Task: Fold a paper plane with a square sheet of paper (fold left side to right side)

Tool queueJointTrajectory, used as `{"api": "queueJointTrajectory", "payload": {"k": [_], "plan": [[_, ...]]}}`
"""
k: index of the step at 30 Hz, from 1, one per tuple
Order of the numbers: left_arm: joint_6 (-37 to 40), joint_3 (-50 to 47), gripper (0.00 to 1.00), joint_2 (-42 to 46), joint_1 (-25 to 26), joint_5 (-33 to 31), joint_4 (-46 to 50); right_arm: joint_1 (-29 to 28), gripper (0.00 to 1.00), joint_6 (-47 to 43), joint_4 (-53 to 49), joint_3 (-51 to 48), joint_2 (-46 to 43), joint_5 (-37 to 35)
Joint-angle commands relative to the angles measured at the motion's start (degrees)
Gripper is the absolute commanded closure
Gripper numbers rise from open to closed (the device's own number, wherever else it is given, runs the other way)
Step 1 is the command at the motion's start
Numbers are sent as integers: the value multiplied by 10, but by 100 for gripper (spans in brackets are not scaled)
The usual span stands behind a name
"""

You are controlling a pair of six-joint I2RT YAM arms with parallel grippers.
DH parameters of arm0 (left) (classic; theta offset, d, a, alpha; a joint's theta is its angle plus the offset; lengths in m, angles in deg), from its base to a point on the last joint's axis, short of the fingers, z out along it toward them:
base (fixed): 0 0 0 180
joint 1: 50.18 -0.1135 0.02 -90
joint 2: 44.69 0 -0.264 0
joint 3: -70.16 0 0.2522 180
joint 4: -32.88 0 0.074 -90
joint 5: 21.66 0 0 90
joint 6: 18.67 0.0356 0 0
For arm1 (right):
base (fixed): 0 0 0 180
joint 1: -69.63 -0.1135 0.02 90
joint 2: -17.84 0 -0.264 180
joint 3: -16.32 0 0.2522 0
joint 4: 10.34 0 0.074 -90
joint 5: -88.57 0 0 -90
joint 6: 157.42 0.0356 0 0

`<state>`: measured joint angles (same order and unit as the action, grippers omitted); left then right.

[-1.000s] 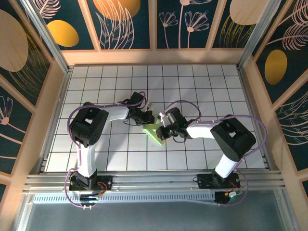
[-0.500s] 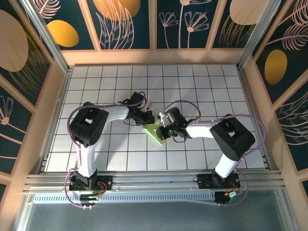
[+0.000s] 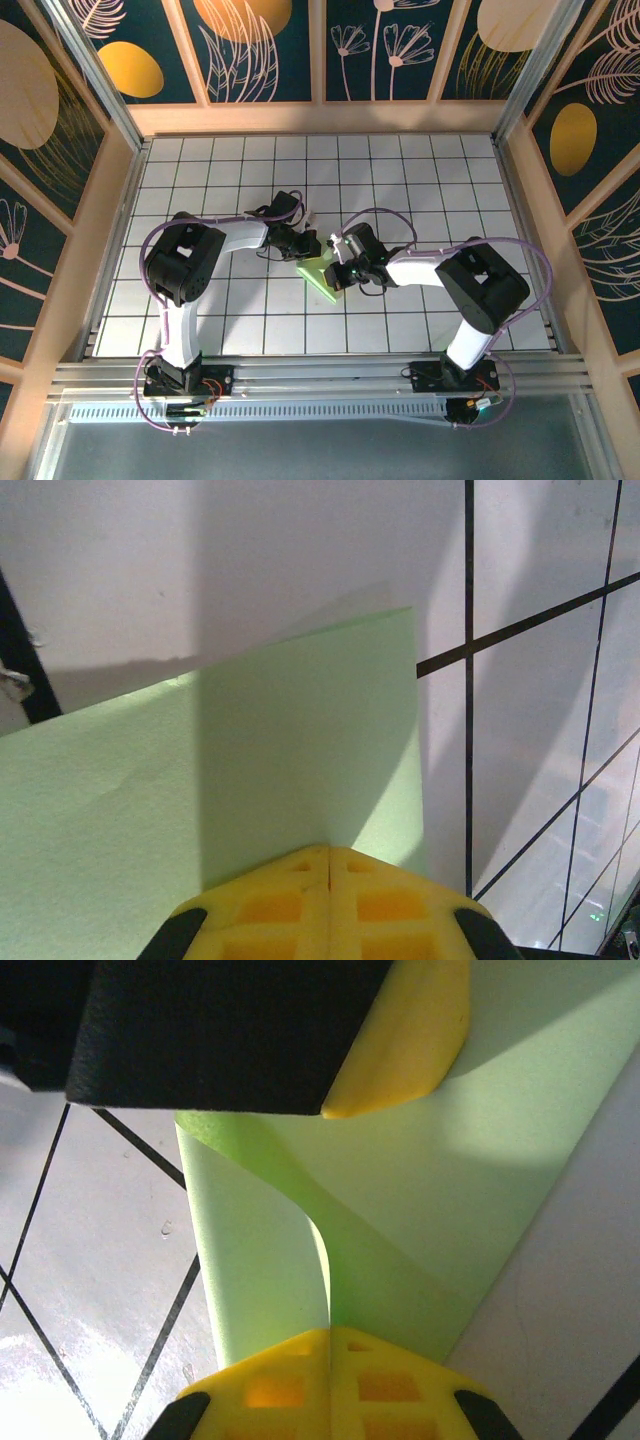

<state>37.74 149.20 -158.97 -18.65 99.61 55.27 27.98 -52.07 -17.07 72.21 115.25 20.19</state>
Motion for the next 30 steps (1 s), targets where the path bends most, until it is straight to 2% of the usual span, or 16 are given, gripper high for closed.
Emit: {"api": "queueJointTrajectory", "payload": {"k": [1,8,16,23,26,30], "plan": [[10,-3,98,-22,4,-31,26,5,100,-9,-10,8,15,-15],[9,-3,97,-21,3,-31,25,4,100,-11,-15,12,24,-15],[7,6,89,-10,4,-40,19,3,100,-9,-24,-3,23,-12],[16,51,83,31,-24,-71,43,3,100,-9,-31,-12,24,-13],[18,38,83,67,-42,-81,41,3,100,-9,-31,-11,24,-13],[18,-24,91,132,-48,-84,16,3,100,-7,-29,-9,26,-12]]}}
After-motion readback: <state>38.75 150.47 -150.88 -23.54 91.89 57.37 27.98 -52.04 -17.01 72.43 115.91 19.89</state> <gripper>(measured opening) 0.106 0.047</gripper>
